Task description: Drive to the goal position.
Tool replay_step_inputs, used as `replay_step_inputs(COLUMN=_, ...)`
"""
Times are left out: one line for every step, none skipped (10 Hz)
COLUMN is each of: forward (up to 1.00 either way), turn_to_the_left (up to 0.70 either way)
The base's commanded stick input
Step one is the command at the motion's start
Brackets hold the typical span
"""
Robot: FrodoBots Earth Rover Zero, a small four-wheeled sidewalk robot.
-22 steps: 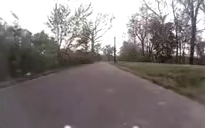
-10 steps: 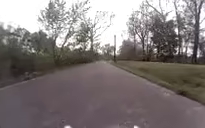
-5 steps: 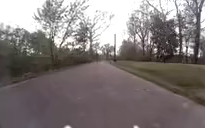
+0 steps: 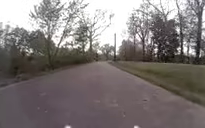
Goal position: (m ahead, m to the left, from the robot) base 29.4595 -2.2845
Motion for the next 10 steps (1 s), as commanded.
replay_step_inputs(forward=1.0, turn_to_the_left=0.0)
replay_step_inputs(forward=1.0, turn_to_the_left=0.0)
replay_step_inputs(forward=1.0, turn_to_the_left=0.0)
replay_step_inputs(forward=1.0, turn_to_the_left=0.0)
replay_step_inputs(forward=1.0, turn_to_the_left=0.0)
replay_step_inputs(forward=1.0, turn_to_the_left=0.0)
replay_step_inputs(forward=1.0, turn_to_the_left=0.0)
replay_step_inputs(forward=1.0, turn_to_the_left=0.0)
replay_step_inputs(forward=1.0, turn_to_the_left=0.0)
replay_step_inputs(forward=1.0, turn_to_the_left=0.0)
